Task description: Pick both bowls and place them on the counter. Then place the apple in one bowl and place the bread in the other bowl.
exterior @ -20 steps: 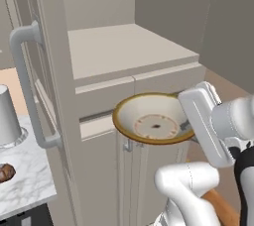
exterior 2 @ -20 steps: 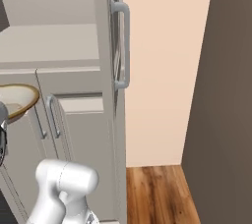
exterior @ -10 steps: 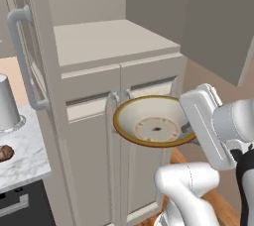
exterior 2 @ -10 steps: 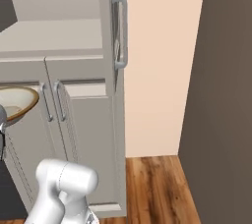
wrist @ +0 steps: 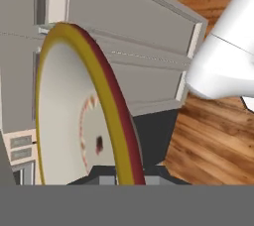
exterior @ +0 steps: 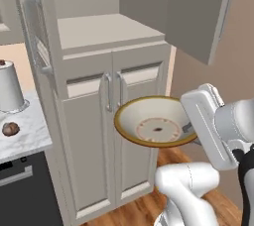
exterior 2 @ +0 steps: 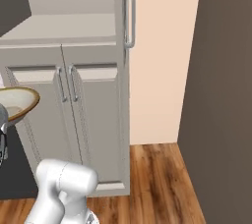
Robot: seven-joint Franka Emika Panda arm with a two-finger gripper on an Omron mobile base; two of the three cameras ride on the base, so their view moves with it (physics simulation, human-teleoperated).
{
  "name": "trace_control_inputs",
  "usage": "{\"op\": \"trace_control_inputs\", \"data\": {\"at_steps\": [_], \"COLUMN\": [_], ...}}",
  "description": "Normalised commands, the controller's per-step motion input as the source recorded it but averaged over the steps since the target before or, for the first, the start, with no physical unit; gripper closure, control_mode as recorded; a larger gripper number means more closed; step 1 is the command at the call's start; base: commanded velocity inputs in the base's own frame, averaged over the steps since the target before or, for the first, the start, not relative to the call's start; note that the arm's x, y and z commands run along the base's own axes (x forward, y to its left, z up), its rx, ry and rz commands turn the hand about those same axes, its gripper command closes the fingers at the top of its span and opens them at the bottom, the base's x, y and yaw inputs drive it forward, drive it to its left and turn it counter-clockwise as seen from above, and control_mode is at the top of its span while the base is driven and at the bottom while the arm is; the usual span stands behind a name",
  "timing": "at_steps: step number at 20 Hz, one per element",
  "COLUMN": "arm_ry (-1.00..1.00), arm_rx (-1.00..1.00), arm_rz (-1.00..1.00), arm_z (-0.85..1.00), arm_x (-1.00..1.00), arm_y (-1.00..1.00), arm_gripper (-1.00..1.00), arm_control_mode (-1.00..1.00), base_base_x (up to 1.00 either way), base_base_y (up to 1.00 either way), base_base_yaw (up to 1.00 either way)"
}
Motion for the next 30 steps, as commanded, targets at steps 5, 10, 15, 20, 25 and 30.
{"op": "trace_control_inputs", "data": {"at_steps": [5,10,15,20,25,30], "arm_ry": [0.00,0.00,0.00,0.00,0.00,0.00], "arm_rx": [0.00,0.00,0.00,0.00,0.00,0.00], "arm_rz": [0.00,0.00,0.00,0.00,0.00,0.00], "arm_z": [0.00,0.00,0.00,0.00,0.00,0.00], "arm_x": [0.00,0.00,0.00,0.00,0.00,0.00], "arm_y": [0.00,0.00,0.00,0.00,0.00,0.00], "arm_gripper": [1.00,1.00,1.00,1.00,1.00,1.00], "arm_control_mode": [1.00,1.00,1.00,1.00,1.00,1.00], "base_base_x": [-0.49,-0.46,-0.53,-0.39,-0.16,0.11], "base_base_y": [0.67,0.54,0.32,0.35,0.54,0.82], "base_base_yaw": [0.00,0.00,-0.02,-0.03,-0.02,-0.07]}}
